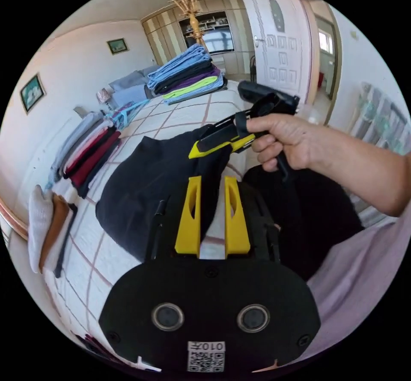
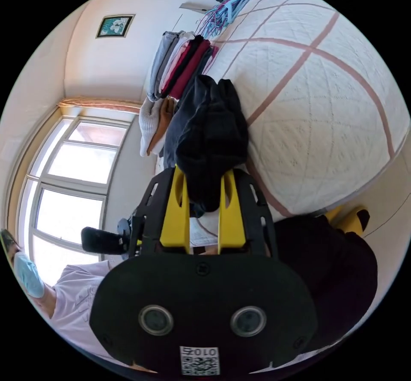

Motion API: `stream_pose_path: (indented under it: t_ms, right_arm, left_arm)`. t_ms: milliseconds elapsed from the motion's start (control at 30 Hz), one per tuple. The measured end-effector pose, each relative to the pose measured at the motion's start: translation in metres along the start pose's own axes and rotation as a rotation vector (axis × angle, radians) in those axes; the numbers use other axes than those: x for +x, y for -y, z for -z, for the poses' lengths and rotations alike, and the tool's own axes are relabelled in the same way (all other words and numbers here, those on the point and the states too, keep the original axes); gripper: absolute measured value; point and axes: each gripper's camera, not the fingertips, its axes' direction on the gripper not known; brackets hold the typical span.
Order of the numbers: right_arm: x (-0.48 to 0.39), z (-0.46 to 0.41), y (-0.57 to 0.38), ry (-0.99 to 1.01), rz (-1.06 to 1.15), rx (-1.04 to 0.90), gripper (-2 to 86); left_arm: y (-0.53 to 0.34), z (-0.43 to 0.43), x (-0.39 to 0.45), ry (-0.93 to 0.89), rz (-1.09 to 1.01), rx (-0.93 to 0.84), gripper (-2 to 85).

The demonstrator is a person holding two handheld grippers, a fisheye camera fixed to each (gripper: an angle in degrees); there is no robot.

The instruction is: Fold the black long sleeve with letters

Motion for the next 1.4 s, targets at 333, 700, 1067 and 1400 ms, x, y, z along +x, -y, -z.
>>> stream_pose_path:
  t_ms: [333,700,1067,1400]
  right_arm:
    - [0.013,0.028,0.002,0.222,-0.025,0.031,10.5]
    - [-0.004,0.055,0.012,0.308,-0.038,0.006,10.0]
    - [0.005,0.080,-0.006,0.247,-0.068,-0.006,9.6]
    - [-0.020,0.081,-0.006,0.121,-0.011,-0.089,10.5]
  left_arm:
    - [-0.205,0.045,-0.216,-0.540,0.928,0.135,15.7]
    - [-0.241,-0.026,-0.311,-0.898,1.237,0.245,19.2]
    - [-0.192,-0.053,-0.376,-0.781,1.138,0.135,18.0]
    - [-0.173,-0.076,-0.415,-0.833,1.136,0.177,16.3]
